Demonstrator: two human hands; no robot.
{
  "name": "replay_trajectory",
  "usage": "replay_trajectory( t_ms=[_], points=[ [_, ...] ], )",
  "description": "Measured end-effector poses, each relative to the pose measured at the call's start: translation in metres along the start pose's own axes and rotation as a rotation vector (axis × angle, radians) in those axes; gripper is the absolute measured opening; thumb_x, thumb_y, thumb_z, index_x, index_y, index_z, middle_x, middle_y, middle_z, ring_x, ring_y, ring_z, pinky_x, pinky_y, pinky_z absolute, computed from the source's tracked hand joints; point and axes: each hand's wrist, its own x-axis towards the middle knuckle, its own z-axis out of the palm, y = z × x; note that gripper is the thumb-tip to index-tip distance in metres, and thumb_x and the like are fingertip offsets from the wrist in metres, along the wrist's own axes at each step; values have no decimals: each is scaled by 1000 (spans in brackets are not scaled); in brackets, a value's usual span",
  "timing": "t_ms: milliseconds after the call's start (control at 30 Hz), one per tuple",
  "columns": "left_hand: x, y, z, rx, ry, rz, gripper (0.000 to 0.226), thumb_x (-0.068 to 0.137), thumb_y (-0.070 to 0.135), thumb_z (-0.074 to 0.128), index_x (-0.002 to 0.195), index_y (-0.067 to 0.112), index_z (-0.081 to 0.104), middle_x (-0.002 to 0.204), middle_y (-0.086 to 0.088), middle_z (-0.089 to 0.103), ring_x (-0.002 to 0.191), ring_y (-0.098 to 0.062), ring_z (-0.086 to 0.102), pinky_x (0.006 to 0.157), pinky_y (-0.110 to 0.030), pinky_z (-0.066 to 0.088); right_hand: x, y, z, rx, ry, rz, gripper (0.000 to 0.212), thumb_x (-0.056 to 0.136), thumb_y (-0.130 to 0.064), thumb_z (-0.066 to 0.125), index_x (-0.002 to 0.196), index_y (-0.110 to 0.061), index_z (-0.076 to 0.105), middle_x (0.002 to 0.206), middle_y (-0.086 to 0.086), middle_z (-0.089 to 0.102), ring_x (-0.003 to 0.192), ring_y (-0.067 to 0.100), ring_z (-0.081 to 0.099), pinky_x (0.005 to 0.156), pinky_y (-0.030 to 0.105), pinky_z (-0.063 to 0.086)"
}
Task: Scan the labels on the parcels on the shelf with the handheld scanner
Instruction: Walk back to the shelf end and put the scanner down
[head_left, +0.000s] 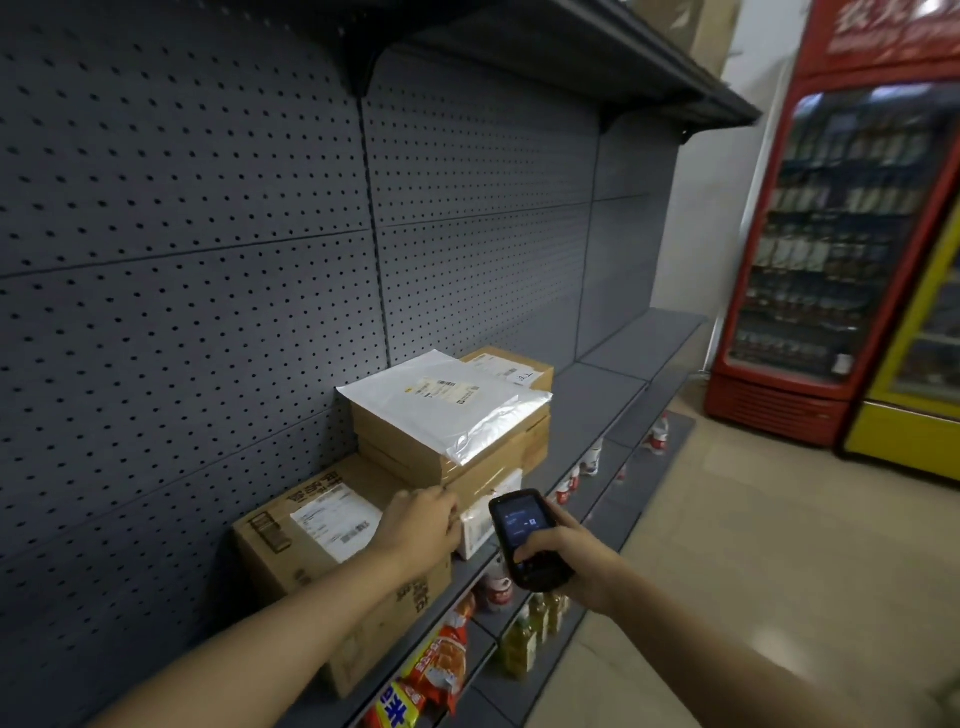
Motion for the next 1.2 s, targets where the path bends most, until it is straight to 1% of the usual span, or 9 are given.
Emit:
replay_trajectory(
  t_ms=[100, 200, 333, 433, 600, 867, 967, 1067, 1200],
  points=[
    [18, 32, 9, -23, -3, 50, 26, 94, 32, 47, 111, 17, 60, 111, 0, 64, 98, -19, 61, 84, -29, 43, -15, -5, -36, 132, 19, 10, 53, 78, 15, 58, 127, -6, 52, 115, 23, 58, 100, 36, 61, 73, 40, 58],
    [39, 65, 18, -85, -8, 68, 27, 93, 33, 49, 111, 17, 61, 106, 1, 66, 94, -17, 62, 79, -28, 48, -30, -16, -71, 154, 110, -14, 46, 81, 15, 56, 122, -5, 55, 107, 20, 61, 92, 33, 63, 67, 37, 59],
    [75, 110, 31, -123, -22, 114, 22, 89, 32, 49, 99, 17, 63, 97, 0, 66, 90, -19, 63, 80, -33, 51, -51, -30, -119, 135, 234, -35, 44, 78, 17, 56, 115, -7, 57, 102, 20, 62, 86, 33, 62, 53, 32, 57],
    [102, 146, 39, -102, -26, 136, 18, 89, 29, 49, 92, 16, 61, 95, -2, 63, 87, -22, 62, 72, -31, 45, -60, -38, -159, 97, 307, -106, 71, 62, 11, 66, 126, -14, 55, 120, 28, 60, 96, 39, 62, 63, 36, 58],
    [140, 204, 56, -68, -41, 175, 20, 90, 32, 49, 93, 16, 60, 97, -3, 65, 89, -23, 62, 73, -32, 45, -81, -51, -211, 52, 361, -207, 100, 40, 1, 73, 134, -27, 51, 120, 27, 62, 102, 47, 62, 71, 42, 57],
    [182, 278, 90, -95, -153, 275, 23, 90, 31, 49, 105, 17, 59, 110, -1, 63, 99, -24, 61, 82, -34, 47, -103, -53, -277, 110, 459, -305, 81, 50, 5, 66, 123, -28, 55, 109, 21, 64, 98, 42, 61, 78, 46, 53],
    [200, 298, 97, -66, -169, 326, 29, 90, 30, 49, 114, 15, 57, 115, -3, 62, 105, -24, 59, 85, -34, 46, -101, -56, -299, 142, 493, -310, 73, 50, 6, 65, 111, -34, 56, 105, 17, 65, 97, 39, 61, 73, 42, 53],
    [229, 310, 110, -67, -192, 342, 29, 91, 29, 50, 116, 15, 55, 117, -2, 60, 107, -23, 58, 88, -33, 43, -88, -61, -323, 165, 537, -296, 79, 49, 7, 66, 117, -32, 55, 106, 15, 65, 94, 34, 62, 70, 39, 54],
    [281, 318, 136, -99, -223, 358, 34, 91, 27, 49, 122, 15, 53, 125, -4, 59, 113, -23, 56, 96, -35, 42, -60, -77, -356, 162, 550, -286, 75, 50, 6, 66, 110, -37, 56, 112, 17, 64, 100, 38, 62, 71, 40, 55]
  ],
)
